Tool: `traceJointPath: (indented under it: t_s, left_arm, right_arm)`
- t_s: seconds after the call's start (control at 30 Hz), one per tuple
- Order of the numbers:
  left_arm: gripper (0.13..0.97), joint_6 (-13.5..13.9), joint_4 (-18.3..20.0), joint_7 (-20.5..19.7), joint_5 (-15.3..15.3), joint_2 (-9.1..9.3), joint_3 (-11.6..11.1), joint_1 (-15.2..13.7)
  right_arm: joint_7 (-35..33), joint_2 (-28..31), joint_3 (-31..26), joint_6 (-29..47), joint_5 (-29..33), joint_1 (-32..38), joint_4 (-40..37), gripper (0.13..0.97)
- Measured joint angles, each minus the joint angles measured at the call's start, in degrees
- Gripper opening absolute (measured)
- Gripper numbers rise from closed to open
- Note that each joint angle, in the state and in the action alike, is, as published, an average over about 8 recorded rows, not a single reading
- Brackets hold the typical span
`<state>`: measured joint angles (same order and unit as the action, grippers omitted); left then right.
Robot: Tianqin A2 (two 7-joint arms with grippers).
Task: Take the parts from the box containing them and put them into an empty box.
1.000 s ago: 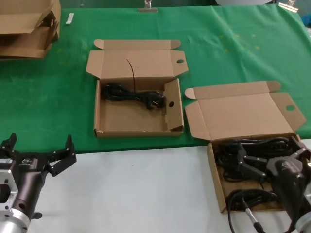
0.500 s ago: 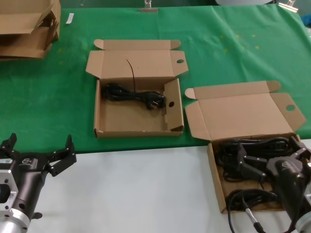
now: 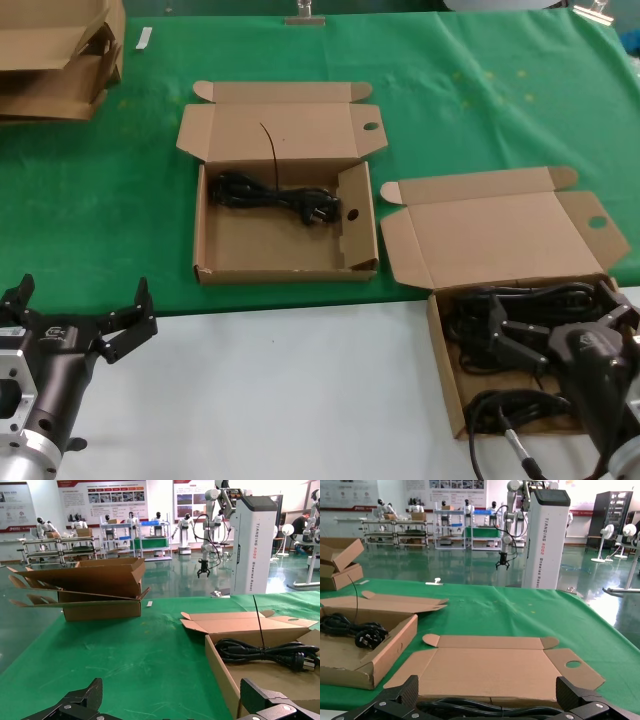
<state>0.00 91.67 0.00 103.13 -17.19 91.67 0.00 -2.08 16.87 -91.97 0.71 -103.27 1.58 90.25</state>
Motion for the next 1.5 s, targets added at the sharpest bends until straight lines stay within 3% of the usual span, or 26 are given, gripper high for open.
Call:
traceJointPath:
  t_s: [1.5]
  left_arm:
    - [0.966,0.0,0.0,0.0,0.0,0.0,0.0,0.0]
  right_arm:
    - [0.0,0.0,0.0,0.0,0.0,0.0,0.0,0.966]
